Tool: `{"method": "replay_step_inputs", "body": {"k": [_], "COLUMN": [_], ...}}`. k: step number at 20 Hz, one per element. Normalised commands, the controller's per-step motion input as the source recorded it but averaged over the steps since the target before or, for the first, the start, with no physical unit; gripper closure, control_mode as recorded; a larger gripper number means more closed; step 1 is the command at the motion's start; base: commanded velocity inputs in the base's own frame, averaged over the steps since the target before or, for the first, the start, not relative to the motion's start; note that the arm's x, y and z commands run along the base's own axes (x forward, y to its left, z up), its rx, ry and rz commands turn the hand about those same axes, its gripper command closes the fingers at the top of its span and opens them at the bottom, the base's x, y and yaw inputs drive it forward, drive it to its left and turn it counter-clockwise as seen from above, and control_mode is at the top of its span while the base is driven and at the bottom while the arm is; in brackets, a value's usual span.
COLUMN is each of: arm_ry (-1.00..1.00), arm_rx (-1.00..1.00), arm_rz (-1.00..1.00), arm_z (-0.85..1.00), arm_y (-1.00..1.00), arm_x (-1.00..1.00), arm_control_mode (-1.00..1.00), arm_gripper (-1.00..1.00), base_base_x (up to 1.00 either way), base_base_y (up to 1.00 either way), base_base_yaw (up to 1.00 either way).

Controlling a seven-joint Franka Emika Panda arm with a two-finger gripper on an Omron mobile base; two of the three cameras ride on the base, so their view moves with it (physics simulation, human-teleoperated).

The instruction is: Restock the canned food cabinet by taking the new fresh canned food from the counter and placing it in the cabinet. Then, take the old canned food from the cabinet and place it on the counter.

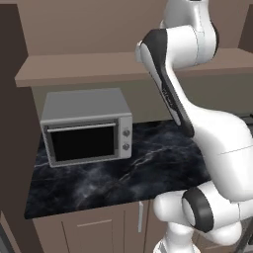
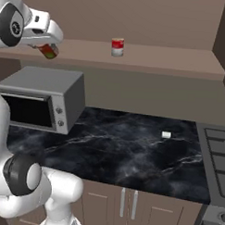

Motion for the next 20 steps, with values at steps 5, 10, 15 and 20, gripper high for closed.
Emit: {"method": "replay_step_inputs", "body": {"k": [5,10,15,20], "arm_ry": [0.00,0.00,0.00,0.00], "arm_rx": [0.00,-0.05,-0.05,0.00], "arm_rz": [0.00,0.00,0.00,0.00], "arm_z": [-0.08,-0.35,-0.34,-0.09], "arm_y": [0.00,0.00,0.00,-0.03], "arm_x": [0.99,0.91,0.88,0.78], "arm_control_mode": [-1.00,-1.00,-1.00,-1.00], "arm_gripper": [1.00,1.00,1.00,1.00], "base_base_x": [0.00,0.00,0.00,0.00], "base_base_y": [0.00,0.00,0.00,0.00], "base_base_yaw": [0.00,0.00,0.00,0.00]}}
